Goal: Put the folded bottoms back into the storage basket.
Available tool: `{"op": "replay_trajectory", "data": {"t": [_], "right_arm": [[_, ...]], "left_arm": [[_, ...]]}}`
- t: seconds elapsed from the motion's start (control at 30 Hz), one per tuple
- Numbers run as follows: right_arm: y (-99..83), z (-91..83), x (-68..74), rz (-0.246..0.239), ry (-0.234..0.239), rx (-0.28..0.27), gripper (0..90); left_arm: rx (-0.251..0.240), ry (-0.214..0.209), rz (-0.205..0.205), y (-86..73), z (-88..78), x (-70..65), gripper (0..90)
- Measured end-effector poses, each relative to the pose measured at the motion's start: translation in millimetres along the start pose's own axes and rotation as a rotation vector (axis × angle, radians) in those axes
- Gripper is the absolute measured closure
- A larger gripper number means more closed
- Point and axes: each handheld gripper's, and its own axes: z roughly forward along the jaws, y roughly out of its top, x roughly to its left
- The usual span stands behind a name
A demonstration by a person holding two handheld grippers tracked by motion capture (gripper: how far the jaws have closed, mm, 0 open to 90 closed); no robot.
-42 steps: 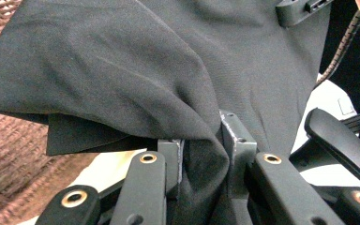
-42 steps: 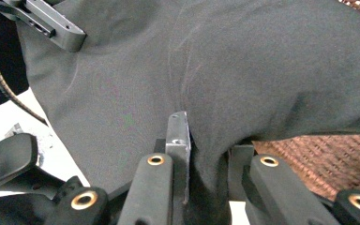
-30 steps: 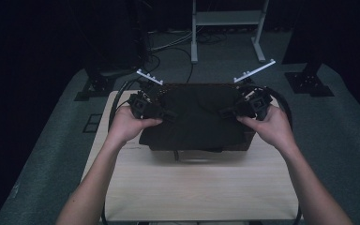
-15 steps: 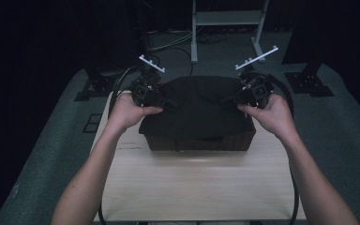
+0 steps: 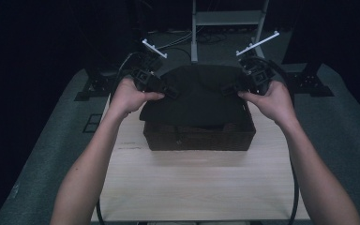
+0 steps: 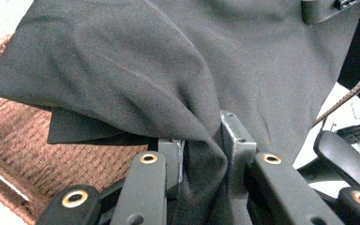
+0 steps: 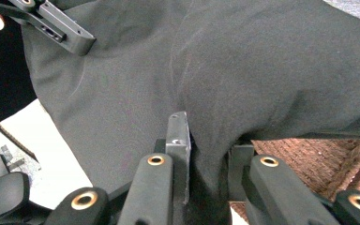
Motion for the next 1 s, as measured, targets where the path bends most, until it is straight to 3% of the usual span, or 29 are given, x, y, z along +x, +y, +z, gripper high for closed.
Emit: {"op": "replay_trajectory", "data": {"t": [0.27, 0.5, 0.73, 1.0], "right_arm": [[14.9, -3.5, -7.6, 0.008, 0.003, -0.002, 76.1], [23.8, 7.7, -21.7, 0.038, 0.021, 0.006, 76.2], [36.8, 12.3, -26.6, 0.034, -0.006, 0.013, 76.1], [43.0, 22.2, -42.2, 0.067, 0.019, 0.012, 76.2]], "left_arm": [[-0.004, -0.005, -0.013, 13.3, -2.3, 9.1, 73.0], [0.0, 0.001, -0.028, 22.9, -0.7, 22.7, 73.0], [-0.002, -0.001, -0.048, 30.2, 4.0, 36.1, 73.0], [0.0, 0.003, -0.064, 39.5, 6.0, 47.4, 73.0]]}}
